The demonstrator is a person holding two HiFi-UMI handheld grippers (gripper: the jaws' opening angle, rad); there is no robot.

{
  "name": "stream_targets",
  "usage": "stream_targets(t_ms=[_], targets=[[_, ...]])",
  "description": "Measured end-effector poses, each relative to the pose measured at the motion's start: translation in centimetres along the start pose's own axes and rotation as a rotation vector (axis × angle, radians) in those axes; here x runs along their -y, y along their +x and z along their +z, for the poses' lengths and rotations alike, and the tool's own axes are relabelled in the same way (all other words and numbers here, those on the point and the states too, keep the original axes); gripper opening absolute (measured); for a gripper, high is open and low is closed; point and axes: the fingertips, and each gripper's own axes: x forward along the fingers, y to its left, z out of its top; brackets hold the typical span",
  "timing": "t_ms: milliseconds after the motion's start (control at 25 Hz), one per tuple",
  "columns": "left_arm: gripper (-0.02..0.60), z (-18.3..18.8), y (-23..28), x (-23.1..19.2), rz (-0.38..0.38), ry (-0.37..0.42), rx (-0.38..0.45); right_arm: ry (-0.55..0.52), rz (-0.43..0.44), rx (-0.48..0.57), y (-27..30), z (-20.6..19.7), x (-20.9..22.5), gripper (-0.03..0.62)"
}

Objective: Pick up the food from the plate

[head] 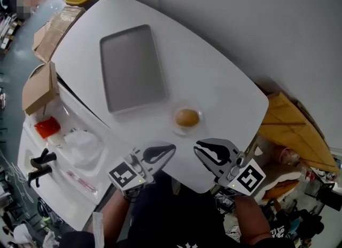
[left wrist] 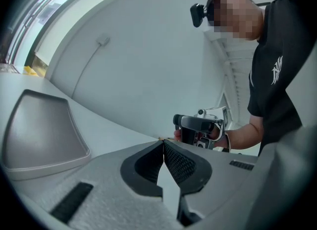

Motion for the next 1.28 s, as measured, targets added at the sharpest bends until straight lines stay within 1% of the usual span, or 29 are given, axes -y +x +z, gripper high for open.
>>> stream_targets(t_ms=[40, 120, 240, 320, 440, 640, 720, 760, 920, 1080, 1200, 1280], targets=[[0.008, -0.5, 0.2, -0.4, 0.017, -0.007, -0.003, 0.008, 0.011, 0.001, 0.0, -0.5, 0.5, 0.018], [0.008, -1.0, 0.7, -1.2, 0.046, -0.01, -0.002, 0.017, 0.036, 0.0, 0.1, -1.4, 1.4, 0.063], [0.008, -1.3, 1.6, -2.5, 0.074, 0.002, 0.002, 0.008, 0.054, 0.003, 0.3, -2.3, 2.9, 0.072], [0.008, -2.2, 1.8, -3.1, 0.091, 0.005, -0.006, -0.012, 0.066, 0.0, 0.7, -2.9, 3.7, 0.094], [0.008, -3.5, 2.4, -4.0, 0.121, 0.016, -0.018, -0.036, 0.087, -0.029, 1.3, -4.3, 4.8, 0.106], [0.008, -4.5, 4.1, -5.0, 0.122, 0.024, -0.017, -0.07, 0.095, -0.05, 1.7, -5.9, 6.7, 0.138], [0.008, -5.0, 4.6, -5.3, 0.127, 0.031, -0.021, -0.087, 0.1, -0.047, 2.2, -6.4, 7.1, 0.172], [0.008, -5.3, 4.8, -5.5, 0.128, 0.035, -0.023, -0.094, 0.099, -0.05, 2.4, -6.8, 7.2, 0.175], [0.008, -6.7, 4.7, -6.4, 0.138, 0.039, -0.023, -0.129, 0.099, -0.077, 3.3, -8.7, 7.6, 0.212], [0.008, -7.6, 4.4, -7.2, 0.143, 0.069, -0.027, -0.166, 0.083, -0.09, 4.3, -10.2, 8.5, 0.247], [0.008, -8.4, 4.1, -7.8, 0.155, 0.091, -0.04, -0.198, 0.079, -0.125, 4.7, -11.7, 9.0, 0.276], [0.008, -8.6, 4.0, -8.3, 0.164, 0.099, -0.035, -0.208, 0.078, -0.142, 5.0, -12.7, 9.5, 0.284]])
